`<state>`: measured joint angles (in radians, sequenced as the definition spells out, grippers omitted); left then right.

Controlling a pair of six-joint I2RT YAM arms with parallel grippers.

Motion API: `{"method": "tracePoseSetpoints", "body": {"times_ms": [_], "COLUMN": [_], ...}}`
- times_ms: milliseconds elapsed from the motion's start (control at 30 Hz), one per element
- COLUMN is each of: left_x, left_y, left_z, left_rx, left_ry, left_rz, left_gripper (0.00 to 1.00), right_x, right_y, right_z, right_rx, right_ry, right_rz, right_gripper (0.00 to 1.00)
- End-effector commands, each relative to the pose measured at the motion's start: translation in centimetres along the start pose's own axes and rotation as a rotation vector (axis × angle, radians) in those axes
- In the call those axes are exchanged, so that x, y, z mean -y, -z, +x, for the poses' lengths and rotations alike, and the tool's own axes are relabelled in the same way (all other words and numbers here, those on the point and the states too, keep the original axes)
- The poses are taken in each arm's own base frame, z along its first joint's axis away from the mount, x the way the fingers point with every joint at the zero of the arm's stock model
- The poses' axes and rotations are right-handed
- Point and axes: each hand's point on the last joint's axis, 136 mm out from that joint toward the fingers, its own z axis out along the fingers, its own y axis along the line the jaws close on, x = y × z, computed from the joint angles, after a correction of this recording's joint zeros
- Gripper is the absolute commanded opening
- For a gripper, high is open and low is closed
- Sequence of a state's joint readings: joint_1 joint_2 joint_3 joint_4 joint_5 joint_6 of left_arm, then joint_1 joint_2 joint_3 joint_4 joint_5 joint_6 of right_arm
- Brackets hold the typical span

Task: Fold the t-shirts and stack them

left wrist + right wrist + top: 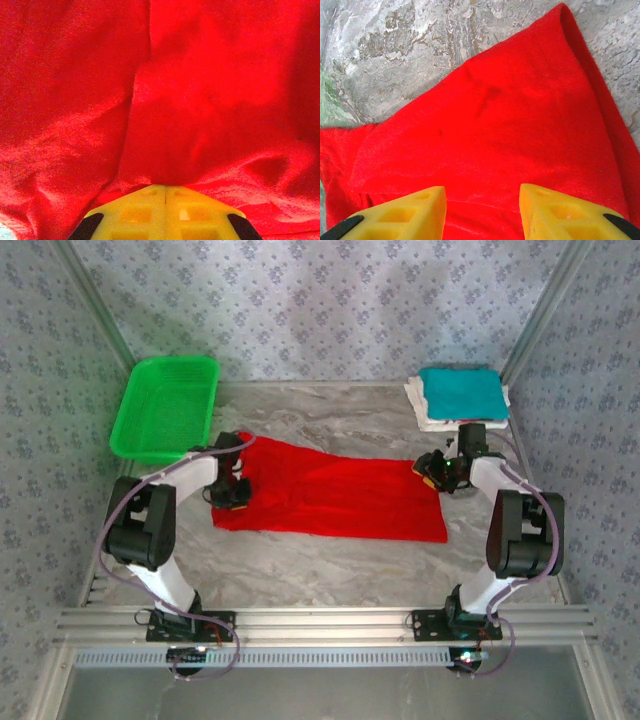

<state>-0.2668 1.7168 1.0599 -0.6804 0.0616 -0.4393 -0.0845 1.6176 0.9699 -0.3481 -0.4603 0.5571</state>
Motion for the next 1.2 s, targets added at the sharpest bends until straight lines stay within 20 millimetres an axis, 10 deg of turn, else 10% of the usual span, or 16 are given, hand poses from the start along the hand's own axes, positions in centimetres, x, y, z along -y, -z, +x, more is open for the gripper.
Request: {"method": "tracePoseSetpoints", "body": {"times_ms": [0, 700, 1167], "left_x": [0.2, -2.1, -3.3], "left_y": [1.3, 7.1, 3.7], "left_z": [-0.8, -0.2, 2.2], "left_rx": [0.032, 0.109, 0.007], "left_ry": [-0.006, -0.023, -0.005], "left_rz": [-0.008, -0.052, -0.070], "left_gripper": [0.00, 0.00, 0.00], "right_x": [-0.2, -0.4, -0.6], "right_y": [-0.1, -0.1, 0.5], "right_z": [0.2, 0.1, -0.1], "right_rx": [-0.011, -0.014, 0.004], "right_ry": [0.000, 0.000, 0.021], "right_rz": [-0.007, -0.011, 0.018], "right_gripper": [0.45, 0.45, 0.45]}}
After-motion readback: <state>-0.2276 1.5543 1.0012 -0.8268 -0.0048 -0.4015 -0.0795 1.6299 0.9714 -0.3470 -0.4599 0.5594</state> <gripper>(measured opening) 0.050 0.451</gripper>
